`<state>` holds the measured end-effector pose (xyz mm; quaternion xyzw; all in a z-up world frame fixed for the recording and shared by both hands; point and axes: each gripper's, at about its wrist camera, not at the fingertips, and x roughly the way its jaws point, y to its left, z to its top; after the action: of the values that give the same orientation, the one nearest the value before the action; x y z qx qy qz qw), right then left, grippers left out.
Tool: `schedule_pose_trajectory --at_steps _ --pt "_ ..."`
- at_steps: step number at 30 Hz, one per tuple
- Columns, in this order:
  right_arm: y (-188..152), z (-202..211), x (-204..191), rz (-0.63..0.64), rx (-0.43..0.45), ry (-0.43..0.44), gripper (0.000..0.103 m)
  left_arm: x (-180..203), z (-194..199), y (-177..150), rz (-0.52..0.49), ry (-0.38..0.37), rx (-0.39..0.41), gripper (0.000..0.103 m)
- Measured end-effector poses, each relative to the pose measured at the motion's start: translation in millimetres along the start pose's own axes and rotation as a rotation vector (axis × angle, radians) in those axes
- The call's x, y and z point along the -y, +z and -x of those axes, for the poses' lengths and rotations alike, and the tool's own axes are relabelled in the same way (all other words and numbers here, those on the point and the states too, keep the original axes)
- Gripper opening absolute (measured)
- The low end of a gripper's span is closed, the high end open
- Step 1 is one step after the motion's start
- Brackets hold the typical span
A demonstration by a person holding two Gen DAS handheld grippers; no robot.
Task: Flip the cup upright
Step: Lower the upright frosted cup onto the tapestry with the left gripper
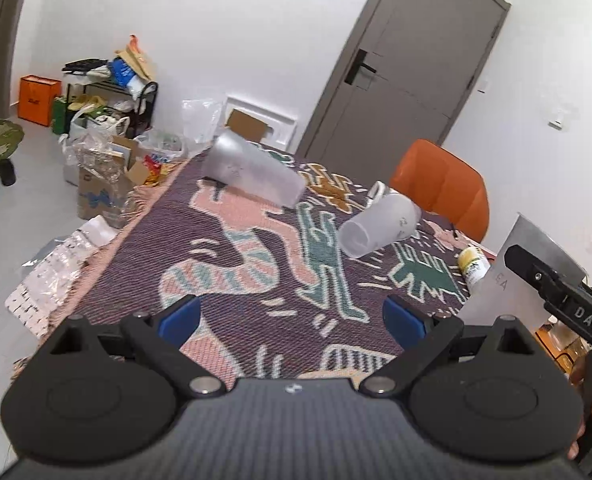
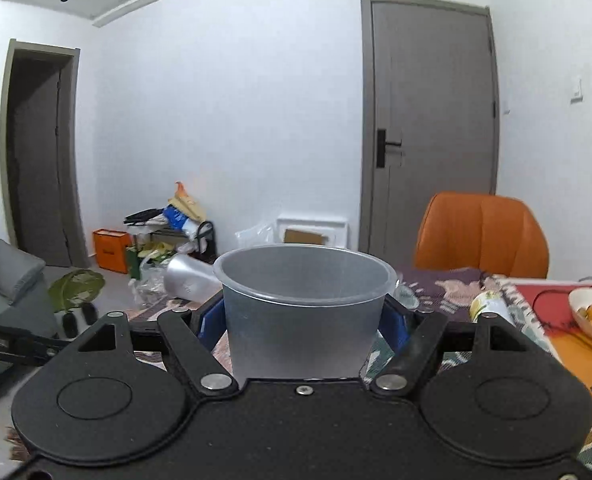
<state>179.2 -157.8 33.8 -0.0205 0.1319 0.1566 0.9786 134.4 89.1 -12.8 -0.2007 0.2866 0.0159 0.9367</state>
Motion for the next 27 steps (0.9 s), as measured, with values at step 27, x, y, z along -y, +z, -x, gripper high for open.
schedule_pose_trajectory --at_steps 27 --pt "-25 24 -1 -0.030 -0.080 0.017 0.103 3 27 -24 -0.051 0.033 0.010 0.098"
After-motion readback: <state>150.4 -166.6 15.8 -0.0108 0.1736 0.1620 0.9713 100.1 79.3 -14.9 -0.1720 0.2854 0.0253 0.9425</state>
